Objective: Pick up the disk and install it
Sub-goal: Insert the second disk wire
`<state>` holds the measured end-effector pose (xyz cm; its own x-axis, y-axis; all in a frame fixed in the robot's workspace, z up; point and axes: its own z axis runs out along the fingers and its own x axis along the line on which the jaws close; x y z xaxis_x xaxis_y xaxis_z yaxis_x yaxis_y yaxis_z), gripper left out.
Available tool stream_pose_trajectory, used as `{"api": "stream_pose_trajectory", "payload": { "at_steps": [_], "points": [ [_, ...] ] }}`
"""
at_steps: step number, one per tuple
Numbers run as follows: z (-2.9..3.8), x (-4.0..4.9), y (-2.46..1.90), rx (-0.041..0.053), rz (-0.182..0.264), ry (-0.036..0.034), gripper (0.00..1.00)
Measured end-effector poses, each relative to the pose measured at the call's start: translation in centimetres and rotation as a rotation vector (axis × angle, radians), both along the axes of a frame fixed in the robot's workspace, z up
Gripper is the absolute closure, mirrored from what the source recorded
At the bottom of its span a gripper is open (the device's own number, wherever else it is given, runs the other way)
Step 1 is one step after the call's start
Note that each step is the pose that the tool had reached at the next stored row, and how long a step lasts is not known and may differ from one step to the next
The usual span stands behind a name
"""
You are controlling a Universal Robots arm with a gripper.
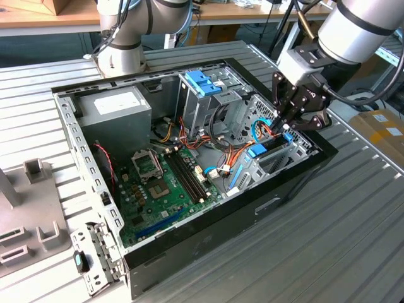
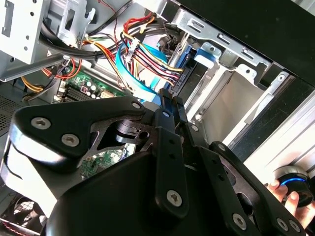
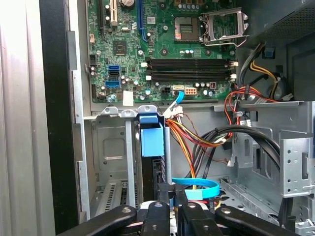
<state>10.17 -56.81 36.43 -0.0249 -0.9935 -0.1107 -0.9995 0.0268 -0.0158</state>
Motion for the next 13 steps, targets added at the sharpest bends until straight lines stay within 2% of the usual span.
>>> {"api": "stream_pose_trajectory", "payload": {
  "at_steps": [9,13],
  "points": [
    [-0.11,-0.34,-0.18,0.0002,0.0,0.0,0.84],
    [-0.19,-0.37,-0.48,0.0001,0.0,0.0,0.84]
  ]
}}
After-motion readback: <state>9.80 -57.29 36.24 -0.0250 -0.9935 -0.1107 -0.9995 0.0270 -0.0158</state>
